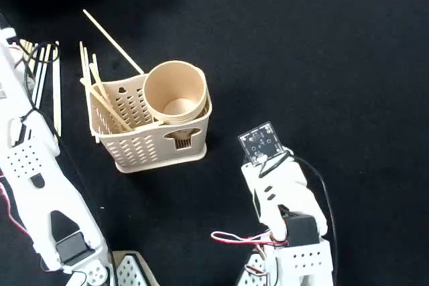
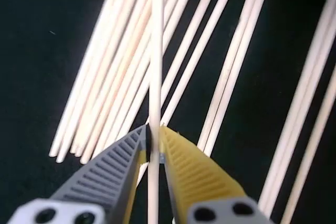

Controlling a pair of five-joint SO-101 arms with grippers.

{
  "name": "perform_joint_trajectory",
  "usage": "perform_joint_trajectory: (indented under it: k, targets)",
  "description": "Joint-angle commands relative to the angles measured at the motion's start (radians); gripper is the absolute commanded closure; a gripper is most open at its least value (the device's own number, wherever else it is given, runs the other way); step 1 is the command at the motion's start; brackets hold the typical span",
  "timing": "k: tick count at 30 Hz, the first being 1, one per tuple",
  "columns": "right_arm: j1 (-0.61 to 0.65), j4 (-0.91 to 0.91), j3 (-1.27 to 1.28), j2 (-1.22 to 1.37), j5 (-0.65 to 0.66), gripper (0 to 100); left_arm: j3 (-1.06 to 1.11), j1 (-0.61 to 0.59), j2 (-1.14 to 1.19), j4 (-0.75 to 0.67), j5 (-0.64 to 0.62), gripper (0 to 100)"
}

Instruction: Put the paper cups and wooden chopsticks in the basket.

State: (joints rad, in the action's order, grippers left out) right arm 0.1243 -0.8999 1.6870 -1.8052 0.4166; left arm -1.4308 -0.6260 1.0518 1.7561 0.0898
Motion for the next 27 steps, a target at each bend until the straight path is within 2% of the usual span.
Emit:
perform_joint_trajectory:
  k: [1,6,11,13,19,27]
  targets:
    - [-0.008,-0.002,-0.004,-0.081,-0.003,98.6,0.082,0.005,-0.218,0.009,-0.031,97]
    - [-0.008,-0.002,-0.004,-0.081,-0.003,98.6,0.430,0.015,-0.569,0.008,-0.189,97]
    - [-0.008,-0.002,-0.004,-0.081,-0.003,98.6,0.769,0.082,-0.982,-0.006,-0.203,97]
    - [-0.008,-0.002,-0.004,-0.081,-0.003,98.6,0.881,0.111,-1.135,-0.052,-0.203,97]
    - [-0.008,-0.002,-0.004,-0.081,-0.003,98.6,1.239,0.185,-1.573,-0.295,-0.209,97]
    - [-0.008,-0.002,-0.004,-0.081,-0.003,98.6,1.871,0.367,-2.131,-0.795,-0.209,97]
